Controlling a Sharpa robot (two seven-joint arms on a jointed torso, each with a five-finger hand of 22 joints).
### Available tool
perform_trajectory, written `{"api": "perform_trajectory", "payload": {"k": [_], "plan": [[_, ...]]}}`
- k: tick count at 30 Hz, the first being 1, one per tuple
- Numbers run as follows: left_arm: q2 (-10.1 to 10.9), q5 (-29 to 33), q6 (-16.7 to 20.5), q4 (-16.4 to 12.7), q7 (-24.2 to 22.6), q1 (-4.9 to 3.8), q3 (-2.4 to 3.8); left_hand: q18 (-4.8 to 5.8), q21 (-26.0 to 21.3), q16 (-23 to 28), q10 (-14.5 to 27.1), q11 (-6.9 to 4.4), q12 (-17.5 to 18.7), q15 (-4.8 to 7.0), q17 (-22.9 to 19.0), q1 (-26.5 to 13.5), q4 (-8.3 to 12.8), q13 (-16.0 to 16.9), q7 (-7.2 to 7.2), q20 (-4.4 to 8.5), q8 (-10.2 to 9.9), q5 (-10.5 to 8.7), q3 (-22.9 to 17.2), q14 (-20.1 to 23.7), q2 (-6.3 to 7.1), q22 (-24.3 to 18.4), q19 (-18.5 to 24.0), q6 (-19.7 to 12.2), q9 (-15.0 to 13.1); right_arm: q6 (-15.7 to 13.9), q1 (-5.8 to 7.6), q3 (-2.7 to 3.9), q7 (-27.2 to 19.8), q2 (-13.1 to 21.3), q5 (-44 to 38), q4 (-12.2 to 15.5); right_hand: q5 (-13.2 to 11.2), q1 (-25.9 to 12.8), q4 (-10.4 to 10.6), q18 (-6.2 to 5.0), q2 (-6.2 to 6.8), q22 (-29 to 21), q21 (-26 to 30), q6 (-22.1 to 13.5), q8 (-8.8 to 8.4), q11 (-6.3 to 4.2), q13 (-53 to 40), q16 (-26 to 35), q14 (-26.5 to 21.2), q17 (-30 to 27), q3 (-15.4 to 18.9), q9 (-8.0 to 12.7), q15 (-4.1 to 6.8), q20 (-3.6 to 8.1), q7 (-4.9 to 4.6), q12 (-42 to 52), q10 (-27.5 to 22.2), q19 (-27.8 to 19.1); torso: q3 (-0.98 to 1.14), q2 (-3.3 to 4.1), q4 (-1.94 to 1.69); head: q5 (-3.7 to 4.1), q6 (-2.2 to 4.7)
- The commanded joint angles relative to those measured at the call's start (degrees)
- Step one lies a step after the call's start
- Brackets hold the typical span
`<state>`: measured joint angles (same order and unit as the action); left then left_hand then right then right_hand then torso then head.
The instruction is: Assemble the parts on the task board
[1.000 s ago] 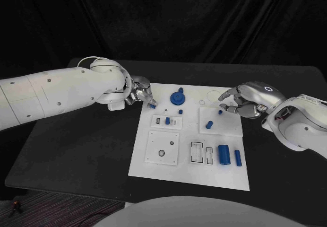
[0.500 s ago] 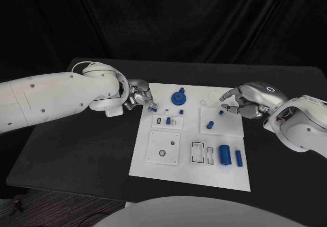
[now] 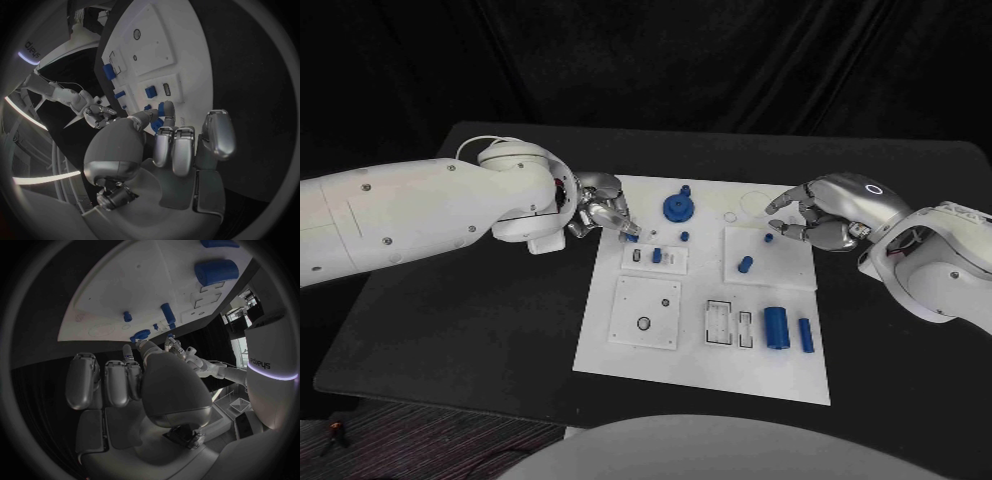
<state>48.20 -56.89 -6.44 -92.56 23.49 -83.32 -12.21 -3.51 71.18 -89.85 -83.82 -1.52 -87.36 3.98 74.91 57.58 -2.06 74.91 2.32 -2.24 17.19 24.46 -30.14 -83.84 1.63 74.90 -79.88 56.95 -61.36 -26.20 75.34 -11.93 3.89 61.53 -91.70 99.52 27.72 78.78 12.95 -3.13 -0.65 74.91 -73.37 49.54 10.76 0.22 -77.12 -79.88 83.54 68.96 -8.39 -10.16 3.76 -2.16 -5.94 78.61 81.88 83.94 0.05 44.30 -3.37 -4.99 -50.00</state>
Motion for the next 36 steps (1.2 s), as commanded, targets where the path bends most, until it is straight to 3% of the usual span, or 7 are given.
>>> {"api": "perform_trajectory", "payload": {"k": [1,7,23,36], "plan": [[-0.01,0.64,1.02,-0.31,-0.29,0.58,0.02,-0.87,-0.38,-0.15,-3.78,-0.18,0.31,0.28,15.09,-0.57,-0.02,12.78,-0.21,0.02,-0.13,-0.29,-0.32,-6.16,0.20,9.25,0.53,-0.06,0.06,-0.90,-0.15,0.02,0.14,0.00,-0.13,0.11,0.19,0.55,-0.12,-0.47,-0.14,10.30,0.17,0.39,-0.08,-0.10,2.43,0.12,2.91,0.05,-0.37,0.09,0.06,-0.27,-0.06,-0.19,0.27,0.25,0.08,-0.08,0.05,-0.30,0.00],[-0.07,0.64,1.45,-0.19,-0.38,1.44,0.02,-0.87,-0.37,-0.15,-3.77,-0.17,0.33,0.28,15.09,-0.60,-0.02,12.76,-0.20,0.02,-0.14,-0.36,-0.33,-6.16,0.20,9.25,0.52,-0.07,0.08,-0.93,-0.15,0.02,0.06,0.02,-0.13,0.10,0.19,0.55,-0.12,-0.47,-0.14,10.30,0.17,0.39,-0.08,-0.10,2.43,0.12,2.91,0.05,-0.37,0.09,0.06,-0.27,-0.06,-0.19,0.27,0.25,-0.07,-0.03,-0.02,-0.07,0.00],[-0.33,0.64,0.40,0.07,-0.10,2.80,0.01,-0.96,-0.79,-0.15,-3.59,-0.18,0.56,0.27,15.09,-0.72,-0.03,12.58,-0.23,0.01,-0.08,-0.61,-0.37,-6.16,0.07,9.13,0.74,0.09,0.12,-0.73,-0.21,0.02,0.14,-0.02,-0.12,0.01,0.19,0.55,-0.12,-0.47,-0.14,10.30,0.17,0.39,-0.08,-0.10,2.43,0.12,2.91,0.05,-0.37,0.09,0.06,-0.27,-0.06,-0.19,0.27,0.25,0.05,-0.06,-0.05,-0.38,0.00],[-0.33,0.64,-0.67,0.31,-0.05,3.54,0.01,-1.01,-1.01,-0.15,-3.40,-0.17,0.78,0.26,15.09,-0.80,-0.04,12.40,-0.22,0.00,-0.09,-0.72,-0.38,-6.16,0.04,9.06,0.86,0.07,0.13,-0.59,-0.23,0.02,0.15,0.07,0.77,-0.05,0.19,0.55,-0.12,-0.47,-0.14,10.30,0.17,0.39,-0.08,-0.10,2.43,0.12,2.91,0.05,-0.37,0.09,0.06,-0.27,-0.06,-0.19,0.27,0.25,0.03,-0.04,0.00,-0.23,0.00]]}}
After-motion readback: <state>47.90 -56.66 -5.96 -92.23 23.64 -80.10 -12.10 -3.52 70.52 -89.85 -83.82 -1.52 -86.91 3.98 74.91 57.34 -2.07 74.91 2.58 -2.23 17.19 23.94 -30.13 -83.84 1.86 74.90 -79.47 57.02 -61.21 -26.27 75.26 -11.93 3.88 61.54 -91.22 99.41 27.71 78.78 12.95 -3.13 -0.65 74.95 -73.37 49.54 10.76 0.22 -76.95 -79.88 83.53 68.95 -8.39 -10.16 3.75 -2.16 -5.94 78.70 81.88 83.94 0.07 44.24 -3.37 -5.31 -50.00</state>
